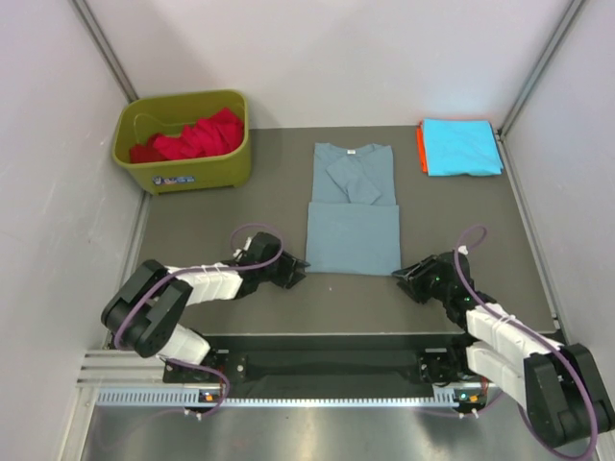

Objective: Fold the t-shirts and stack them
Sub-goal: Fold the tshirt

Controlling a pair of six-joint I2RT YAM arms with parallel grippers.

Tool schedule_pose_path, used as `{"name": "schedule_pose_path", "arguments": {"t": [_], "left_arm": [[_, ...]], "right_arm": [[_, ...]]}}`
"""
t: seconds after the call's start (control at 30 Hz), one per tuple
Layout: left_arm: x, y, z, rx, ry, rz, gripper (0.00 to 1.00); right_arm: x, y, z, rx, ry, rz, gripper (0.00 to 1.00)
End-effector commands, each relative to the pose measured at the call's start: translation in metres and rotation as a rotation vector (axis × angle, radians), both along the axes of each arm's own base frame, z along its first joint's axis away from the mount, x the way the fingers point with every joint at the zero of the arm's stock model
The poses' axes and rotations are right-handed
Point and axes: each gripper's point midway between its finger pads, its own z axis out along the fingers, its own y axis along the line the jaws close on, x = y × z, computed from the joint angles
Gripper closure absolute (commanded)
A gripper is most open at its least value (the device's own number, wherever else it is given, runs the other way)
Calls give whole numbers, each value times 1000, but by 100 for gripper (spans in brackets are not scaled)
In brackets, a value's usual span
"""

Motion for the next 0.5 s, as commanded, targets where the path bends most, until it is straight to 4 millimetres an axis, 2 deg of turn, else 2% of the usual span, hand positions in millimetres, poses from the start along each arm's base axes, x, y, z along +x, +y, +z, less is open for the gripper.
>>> {"name": "schedule_pose_path", "arguments": {"t": [0.0, 0.23, 0.47], "left_arm": [[1, 0, -13, 22, 52, 23, 57], [4, -4, -20, 21, 109, 46, 60], [-5, 5, -21, 53, 153, 72, 61]], "right_arm": [[5, -15, -7, -48, 23, -108, 59], [9, -14, -14, -45, 53, -122, 59], [12, -12, -17, -42, 79, -127, 60]]}}
